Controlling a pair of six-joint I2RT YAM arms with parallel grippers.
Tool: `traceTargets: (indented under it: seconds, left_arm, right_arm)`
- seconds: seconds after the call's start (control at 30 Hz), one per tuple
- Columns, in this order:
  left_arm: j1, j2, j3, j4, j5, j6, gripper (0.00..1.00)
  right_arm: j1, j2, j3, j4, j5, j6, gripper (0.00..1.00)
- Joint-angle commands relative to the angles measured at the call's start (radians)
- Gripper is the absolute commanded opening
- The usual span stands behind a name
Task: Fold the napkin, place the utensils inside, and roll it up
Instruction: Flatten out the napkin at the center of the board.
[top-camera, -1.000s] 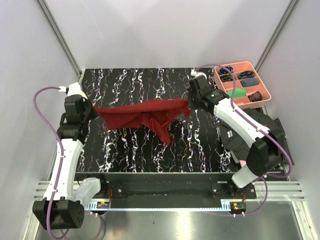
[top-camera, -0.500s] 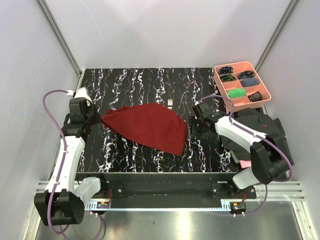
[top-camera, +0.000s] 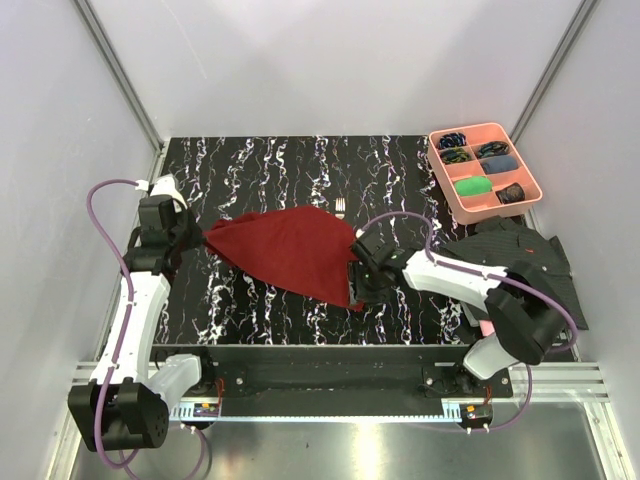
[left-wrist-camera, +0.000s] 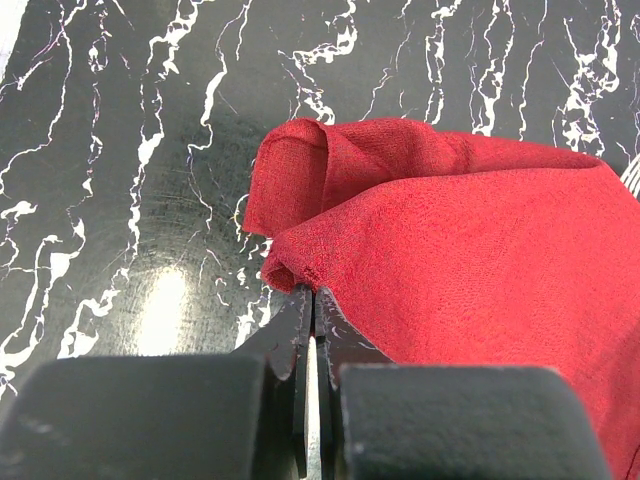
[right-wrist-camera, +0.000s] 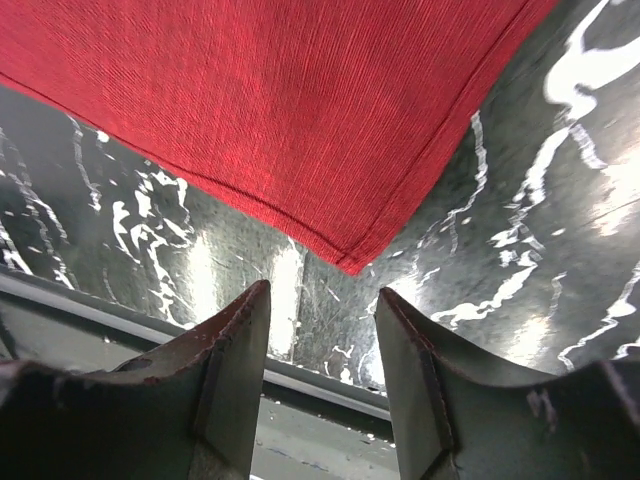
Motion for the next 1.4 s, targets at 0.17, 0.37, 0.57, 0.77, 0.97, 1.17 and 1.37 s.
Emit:
traceTargets:
  seconds: [0.17, 0.37, 0.57, 0.77, 0.97, 1.17, 1.37]
  left_arm:
    - [0.005, 0.002, 0.004, 0.036, 0.035, 0.020, 0.00]
    - [0.005, 0.002, 0.004, 0.036, 0.035, 0.020, 0.00]
    - [0.007, 0.007, 0.004, 0.036, 0.035, 0.020, 0.00]
    - [0.005, 0.010, 0.004, 0.036, 0.029, 0.020, 0.00]
    - [0.005, 0.044, 0.035, 0.042, 0.007, -0.012, 0.00]
    - [0.005, 0.071, 0.249, 0.042, -0.066, -0.066, 0.00]
    - [0.005, 0.079, 0.530, 0.028, -0.096, -0.099, 0.00]
  right_arm:
    - [0.073, 0.079, 0.041, -0.048, 0.122, 0.074, 0.52]
    - [0.101, 0.136, 0.074, -0.068, 0.160, 0.069, 0.50]
    - [0.105, 0.189, 0.087, -0.068, 0.179, 0.063, 0.43]
    - [0.105, 0.173, 0.091, -0.085, 0.192, 0.054, 0.04]
    - [0.078, 0.091, 0.258, -0.175, 0.304, -0.047, 0.00]
    - [-0.063, 0.059, 0.583, -0.224, 0.340, -0.280, 0.00]
    - [-0.091, 0.059, 0.948, -0.233, 0.433, -0.497, 0.00]
